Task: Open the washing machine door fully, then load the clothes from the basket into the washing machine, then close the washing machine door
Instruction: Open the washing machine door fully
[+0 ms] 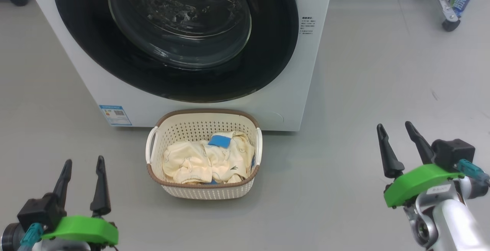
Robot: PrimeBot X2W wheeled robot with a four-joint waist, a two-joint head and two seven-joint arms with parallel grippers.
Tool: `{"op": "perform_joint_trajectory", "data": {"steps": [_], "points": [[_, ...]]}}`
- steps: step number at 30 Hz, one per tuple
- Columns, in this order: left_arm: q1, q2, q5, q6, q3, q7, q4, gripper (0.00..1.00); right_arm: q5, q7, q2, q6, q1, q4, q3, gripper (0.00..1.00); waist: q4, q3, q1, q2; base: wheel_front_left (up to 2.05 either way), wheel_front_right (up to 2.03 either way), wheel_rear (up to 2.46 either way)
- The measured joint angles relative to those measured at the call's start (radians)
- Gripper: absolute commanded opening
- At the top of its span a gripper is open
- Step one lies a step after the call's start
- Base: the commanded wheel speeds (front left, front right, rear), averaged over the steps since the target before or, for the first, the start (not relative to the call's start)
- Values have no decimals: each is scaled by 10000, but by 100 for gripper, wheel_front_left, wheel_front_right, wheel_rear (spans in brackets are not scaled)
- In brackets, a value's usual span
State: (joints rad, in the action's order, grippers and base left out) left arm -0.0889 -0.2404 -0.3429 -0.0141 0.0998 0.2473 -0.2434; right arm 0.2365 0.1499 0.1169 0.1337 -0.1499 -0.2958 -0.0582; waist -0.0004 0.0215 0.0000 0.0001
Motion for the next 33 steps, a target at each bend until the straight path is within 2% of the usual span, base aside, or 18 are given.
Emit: {"op": "perform_joint_trajectory", "data": {"steps": [4,33], "points": [[4,-23,4,-119,13,2,38,100,12,13,-4,0,-1,12,0,100,23,31,0,0,17,17,-33],[25,-33,71,-23,123,2,286,100,12,188,-13,0,-2,4,27,100,-53,170,0,0,0,0,0]]}}
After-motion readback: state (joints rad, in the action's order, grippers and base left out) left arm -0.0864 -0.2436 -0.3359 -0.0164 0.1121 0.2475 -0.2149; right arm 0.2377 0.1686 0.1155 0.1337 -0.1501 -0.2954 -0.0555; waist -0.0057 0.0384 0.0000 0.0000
